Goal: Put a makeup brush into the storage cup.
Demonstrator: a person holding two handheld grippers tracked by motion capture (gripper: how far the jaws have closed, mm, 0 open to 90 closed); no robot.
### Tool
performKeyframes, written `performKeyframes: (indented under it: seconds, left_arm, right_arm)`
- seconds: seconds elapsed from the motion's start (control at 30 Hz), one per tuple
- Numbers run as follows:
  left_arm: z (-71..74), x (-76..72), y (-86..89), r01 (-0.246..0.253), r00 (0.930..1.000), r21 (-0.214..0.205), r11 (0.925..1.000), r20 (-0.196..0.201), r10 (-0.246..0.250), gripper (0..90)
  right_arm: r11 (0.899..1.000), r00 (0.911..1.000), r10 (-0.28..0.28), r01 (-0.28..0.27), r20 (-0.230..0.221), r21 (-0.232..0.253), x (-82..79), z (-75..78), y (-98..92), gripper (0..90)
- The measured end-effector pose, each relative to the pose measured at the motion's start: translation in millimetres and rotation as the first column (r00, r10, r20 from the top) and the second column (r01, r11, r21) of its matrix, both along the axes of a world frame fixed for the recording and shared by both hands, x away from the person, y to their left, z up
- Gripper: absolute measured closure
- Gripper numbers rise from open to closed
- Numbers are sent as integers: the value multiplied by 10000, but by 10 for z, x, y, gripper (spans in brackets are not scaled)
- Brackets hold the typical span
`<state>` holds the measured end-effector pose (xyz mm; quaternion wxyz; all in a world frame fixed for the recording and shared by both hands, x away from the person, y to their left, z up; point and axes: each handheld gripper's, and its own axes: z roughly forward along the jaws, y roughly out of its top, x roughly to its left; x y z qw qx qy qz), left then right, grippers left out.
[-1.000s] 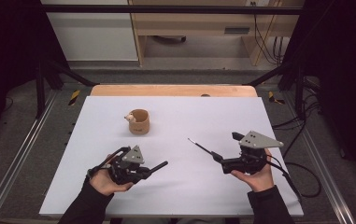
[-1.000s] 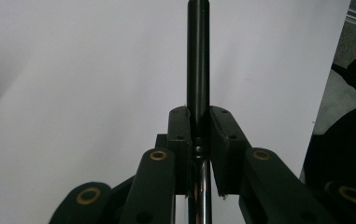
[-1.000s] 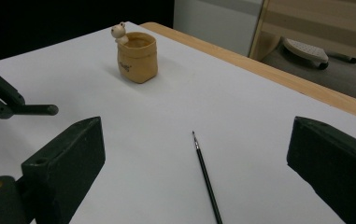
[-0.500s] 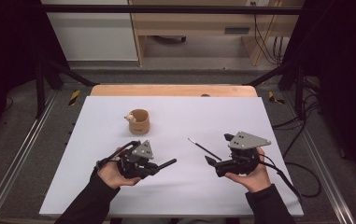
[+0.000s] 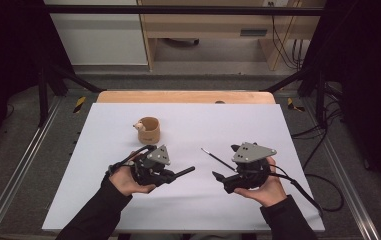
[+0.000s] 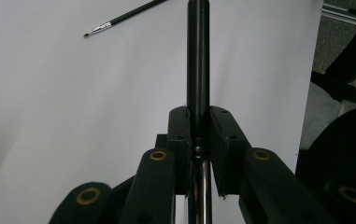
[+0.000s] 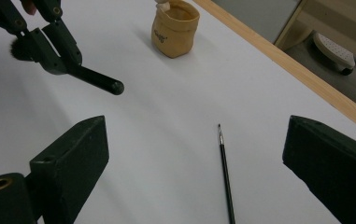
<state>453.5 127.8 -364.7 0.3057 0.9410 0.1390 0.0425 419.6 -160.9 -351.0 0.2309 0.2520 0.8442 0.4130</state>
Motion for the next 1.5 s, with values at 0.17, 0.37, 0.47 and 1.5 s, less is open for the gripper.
performKeyframes:
  seconds: [0.17, 0.37, 0.47, 1.5]
  left_arm:
    - [-7, 18, -59, 190, 9997, 173, 9997, -131, -188, 789]
    - [-25, 26, -122, 419, 9990, 387, 9984, -189, -412, 789]
    - [-44, 8, -161, 570, 9982, 581, 9967, -197, -559, 789]
    - [-32, -5, -425, 1133, 9932, 705, 9911, -361, -1109, 789]
  right_arm:
    - [9981, 9997, 263, -262, 4, -566, -20, 25, 66, 83]
    - [9928, 9989, 452, -458, -78, -1103, -38, 15, 125, 87]
    - [9878, 9978, 654, -665, -124, -1405, -52, -5, 167, 91]
    - [9230, 9788, 1971, -2047, -564, -3260, -153, -93, 429, 244]
